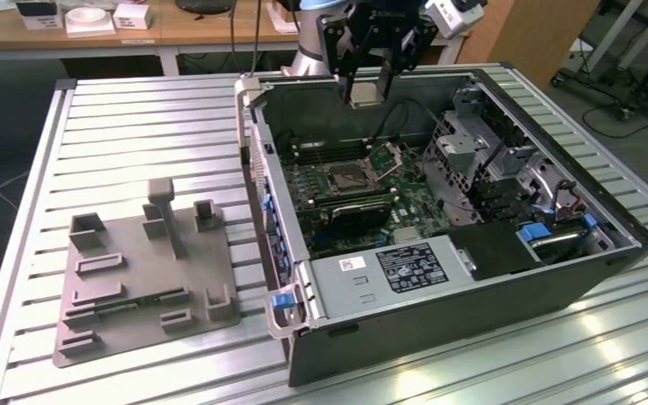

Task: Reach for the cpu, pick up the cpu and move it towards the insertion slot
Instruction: 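Pick up the cpu and move it towards the insertion slot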

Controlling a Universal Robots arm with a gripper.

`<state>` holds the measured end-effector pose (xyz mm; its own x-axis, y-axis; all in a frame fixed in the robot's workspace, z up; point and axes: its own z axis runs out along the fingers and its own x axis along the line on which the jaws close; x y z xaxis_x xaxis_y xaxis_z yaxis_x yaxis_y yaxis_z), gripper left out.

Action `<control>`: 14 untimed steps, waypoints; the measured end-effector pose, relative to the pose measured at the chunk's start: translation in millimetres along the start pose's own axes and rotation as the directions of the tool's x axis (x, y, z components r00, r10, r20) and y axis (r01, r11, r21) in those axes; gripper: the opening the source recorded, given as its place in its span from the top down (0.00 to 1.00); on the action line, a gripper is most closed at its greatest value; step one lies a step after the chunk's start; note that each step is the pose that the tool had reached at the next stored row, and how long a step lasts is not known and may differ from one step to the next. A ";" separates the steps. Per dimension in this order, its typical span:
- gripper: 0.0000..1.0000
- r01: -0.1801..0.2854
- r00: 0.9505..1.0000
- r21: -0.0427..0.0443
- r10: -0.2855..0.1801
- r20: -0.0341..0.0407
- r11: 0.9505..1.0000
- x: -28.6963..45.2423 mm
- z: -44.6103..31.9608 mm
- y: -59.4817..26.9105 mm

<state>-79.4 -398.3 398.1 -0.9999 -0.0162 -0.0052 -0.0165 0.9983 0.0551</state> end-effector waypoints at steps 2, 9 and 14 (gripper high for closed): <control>0.45 0.000 1.000 0.000 0.000 0.000 1.000 0.0 0.1 0.1; 0.45 0.000 1.000 0.000 0.000 0.000 1.000 0.0 0.6 3.4; 0.45 0.000 1.000 0.000 0.000 0.000 1.000 -0.2 1.5 10.8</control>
<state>-79.4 -387.4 397.1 -0.9999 -0.0163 -0.0053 -0.0165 0.9983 0.0552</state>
